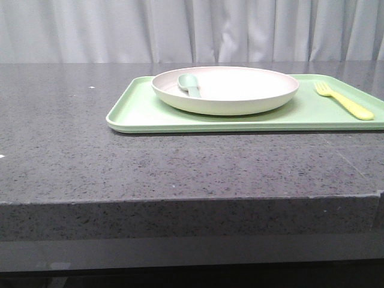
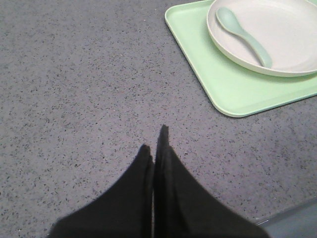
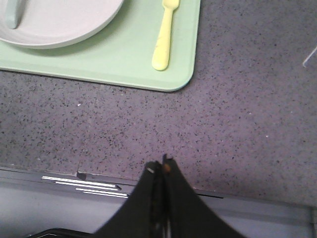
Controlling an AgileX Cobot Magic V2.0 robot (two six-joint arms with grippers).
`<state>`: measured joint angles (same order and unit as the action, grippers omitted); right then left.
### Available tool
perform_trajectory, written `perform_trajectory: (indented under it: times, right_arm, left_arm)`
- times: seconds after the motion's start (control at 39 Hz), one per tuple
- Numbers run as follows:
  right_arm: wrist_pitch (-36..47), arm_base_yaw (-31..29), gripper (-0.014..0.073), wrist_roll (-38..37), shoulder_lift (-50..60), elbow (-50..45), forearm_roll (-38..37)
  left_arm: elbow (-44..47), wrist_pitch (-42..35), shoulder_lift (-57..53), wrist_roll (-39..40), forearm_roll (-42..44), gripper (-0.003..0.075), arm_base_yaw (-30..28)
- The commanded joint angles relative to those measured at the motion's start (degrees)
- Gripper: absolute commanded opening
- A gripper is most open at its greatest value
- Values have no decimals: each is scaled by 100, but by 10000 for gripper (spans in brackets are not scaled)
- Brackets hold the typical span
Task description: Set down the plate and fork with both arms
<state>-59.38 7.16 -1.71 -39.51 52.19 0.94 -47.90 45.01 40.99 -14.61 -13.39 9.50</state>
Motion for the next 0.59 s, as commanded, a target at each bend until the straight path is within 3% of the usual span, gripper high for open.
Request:
perform_trajectory:
  times: [0.0, 0.2, 0.41, 0.56]
  right_arm:
    - [320, -3, -68, 66, 13, 142, -60]
    - [321, -3, -68, 66, 13, 142, -60]
    - [321, -3, -68, 66, 13, 142, -60]
    - [321, -3, -68, 66, 13, 142, -60]
  left_arm:
    - [-16, -544, -280, 7, -134, -18, 47]
    - [784, -1326, -1616, 7, 278, -18, -362]
    - [1745, -1563, -3133, 7, 375, -18, -1112]
    - [2428, -2060, -3765, 7, 373, -18, -1276]
